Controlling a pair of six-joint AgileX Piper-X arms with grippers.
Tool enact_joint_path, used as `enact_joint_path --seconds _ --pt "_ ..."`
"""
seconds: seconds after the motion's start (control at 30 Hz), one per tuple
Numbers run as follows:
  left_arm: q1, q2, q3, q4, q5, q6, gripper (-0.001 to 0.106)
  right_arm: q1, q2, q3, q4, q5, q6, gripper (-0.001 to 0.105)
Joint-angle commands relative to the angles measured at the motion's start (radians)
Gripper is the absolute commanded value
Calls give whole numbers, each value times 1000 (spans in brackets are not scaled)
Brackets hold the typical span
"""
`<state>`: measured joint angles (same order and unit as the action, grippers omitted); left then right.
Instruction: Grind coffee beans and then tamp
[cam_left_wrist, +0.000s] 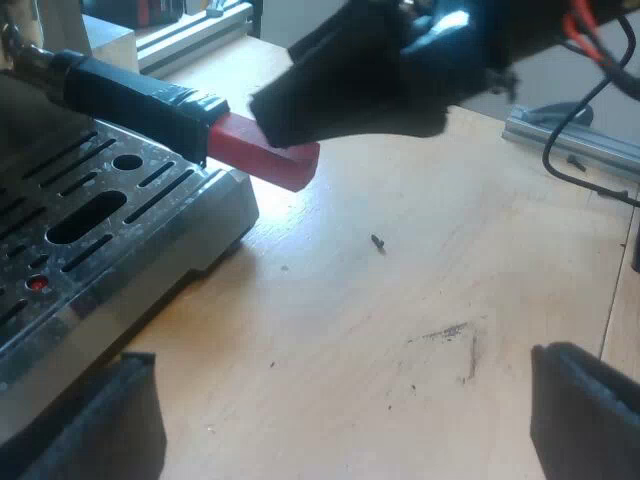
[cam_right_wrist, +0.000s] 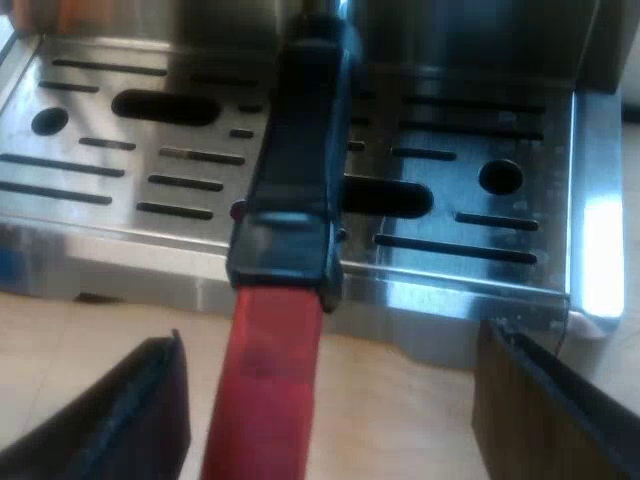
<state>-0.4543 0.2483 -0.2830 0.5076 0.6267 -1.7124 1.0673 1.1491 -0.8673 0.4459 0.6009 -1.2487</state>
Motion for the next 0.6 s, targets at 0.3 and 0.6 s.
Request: enact_joint_path --seconds 0.3,0.6 --pt "-8 2 -2 -20 15 -2 77 -9 94 -14 -40 -68 -13 59" --pt "-8 2 -2 -20 20 -2 77 -41 168 -14 -131 -68 -54 59"
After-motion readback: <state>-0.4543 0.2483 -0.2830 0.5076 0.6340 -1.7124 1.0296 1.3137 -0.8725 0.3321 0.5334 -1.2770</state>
